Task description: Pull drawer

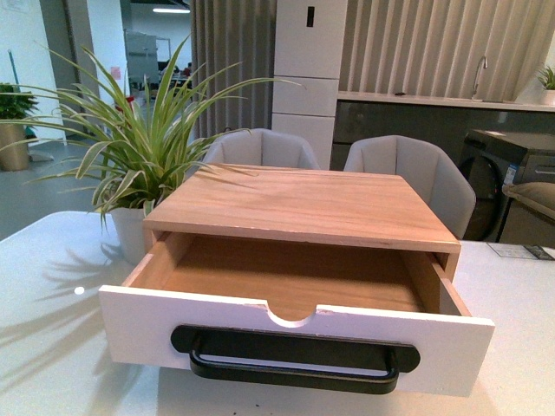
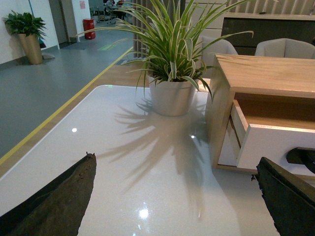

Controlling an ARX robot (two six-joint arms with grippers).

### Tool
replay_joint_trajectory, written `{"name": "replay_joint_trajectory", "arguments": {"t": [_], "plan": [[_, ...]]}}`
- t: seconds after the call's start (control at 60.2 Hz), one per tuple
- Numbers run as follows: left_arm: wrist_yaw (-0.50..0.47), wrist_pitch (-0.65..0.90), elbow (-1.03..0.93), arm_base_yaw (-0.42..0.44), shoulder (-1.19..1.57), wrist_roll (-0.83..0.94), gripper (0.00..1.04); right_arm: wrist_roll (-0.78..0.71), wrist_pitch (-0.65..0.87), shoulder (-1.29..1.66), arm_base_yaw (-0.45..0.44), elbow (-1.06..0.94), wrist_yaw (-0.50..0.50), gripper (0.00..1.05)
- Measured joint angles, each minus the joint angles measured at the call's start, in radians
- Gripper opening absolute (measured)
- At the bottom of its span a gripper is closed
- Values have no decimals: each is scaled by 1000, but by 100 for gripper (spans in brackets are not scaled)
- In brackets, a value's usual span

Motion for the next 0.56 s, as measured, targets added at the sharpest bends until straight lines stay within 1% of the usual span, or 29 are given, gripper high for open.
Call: {"name": "replay_joint_trajectory", "arguments": {"t": [0.564], "plan": [[0,0,0,0,0,0,97,0,0,0,0,0,0,96]]}}
